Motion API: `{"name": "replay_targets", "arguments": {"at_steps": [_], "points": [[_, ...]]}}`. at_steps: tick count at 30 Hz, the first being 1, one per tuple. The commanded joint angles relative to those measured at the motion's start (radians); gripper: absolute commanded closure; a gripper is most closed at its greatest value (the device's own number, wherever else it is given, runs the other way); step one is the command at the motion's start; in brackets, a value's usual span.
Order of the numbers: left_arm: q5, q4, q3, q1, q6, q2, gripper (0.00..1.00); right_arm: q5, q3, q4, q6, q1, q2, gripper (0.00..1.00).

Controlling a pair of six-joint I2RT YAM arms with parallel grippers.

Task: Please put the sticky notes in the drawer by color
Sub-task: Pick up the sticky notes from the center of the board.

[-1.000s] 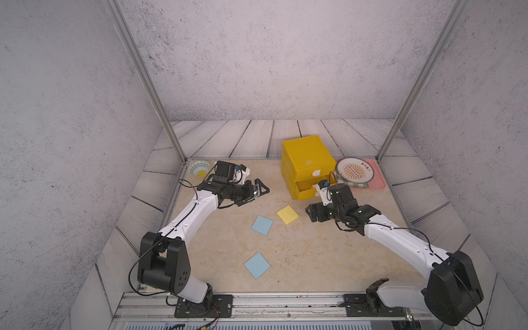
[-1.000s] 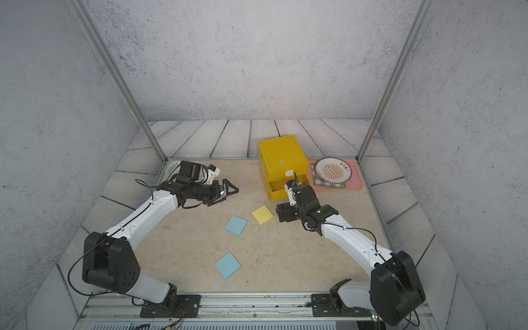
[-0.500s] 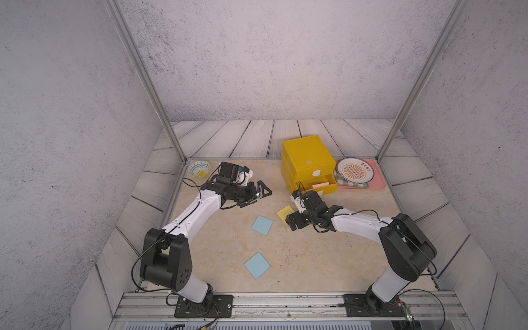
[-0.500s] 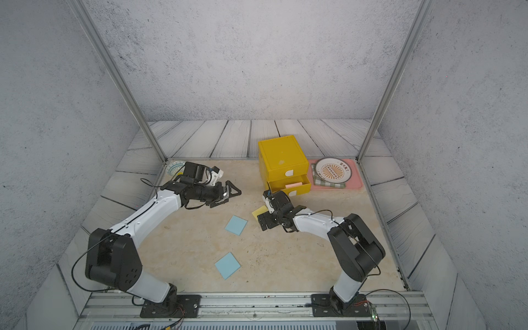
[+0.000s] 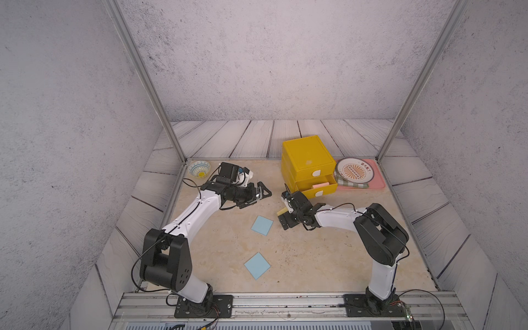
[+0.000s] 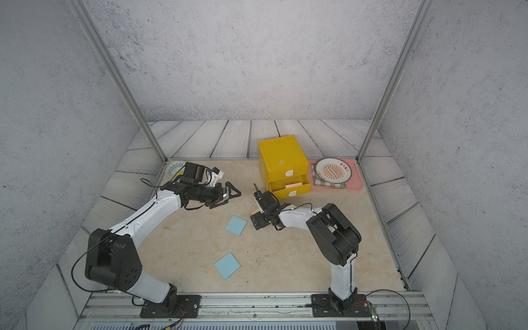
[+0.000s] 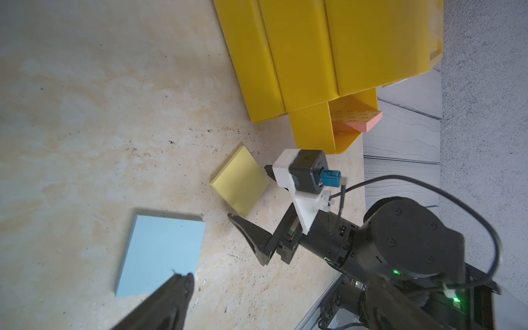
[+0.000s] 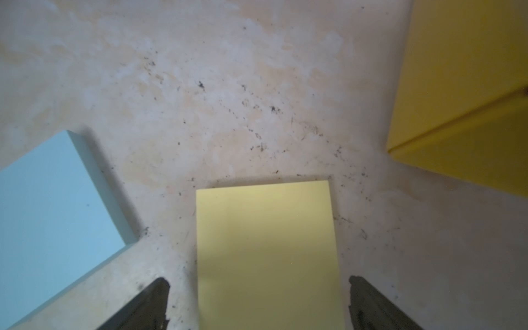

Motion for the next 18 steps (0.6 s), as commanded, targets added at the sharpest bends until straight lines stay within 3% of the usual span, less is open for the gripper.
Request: {"name": "replay_targets", "arguments": {"at_steps": [1, 4, 9, 18], "points": [[0.007, -0.013, 0.005, 0.009, 0.019, -0.021, 0.00, 0.035, 0.033, -0.051, 0.009, 0.002, 0.044, 0.01], [0.005, -0.014, 0.003, 0.010, 0.021, -0.022, 0.00, 0.026, 0.038, -0.066, 0.009, 0.004, 0.053, 0.08], [0.005, -0.011, 0.003, 0.015, 0.019, -0.009, 0.00, 0.005, 0.003, -0.060, 0.006, 0.005, 0.010, 0.32], [-0.004, -0.018, 0.063, 0.017, 0.012, 0.025, 0.00, 0.016, -0.126, -0.087, 0.040, 0.004, -0.285, 0.37]]}}
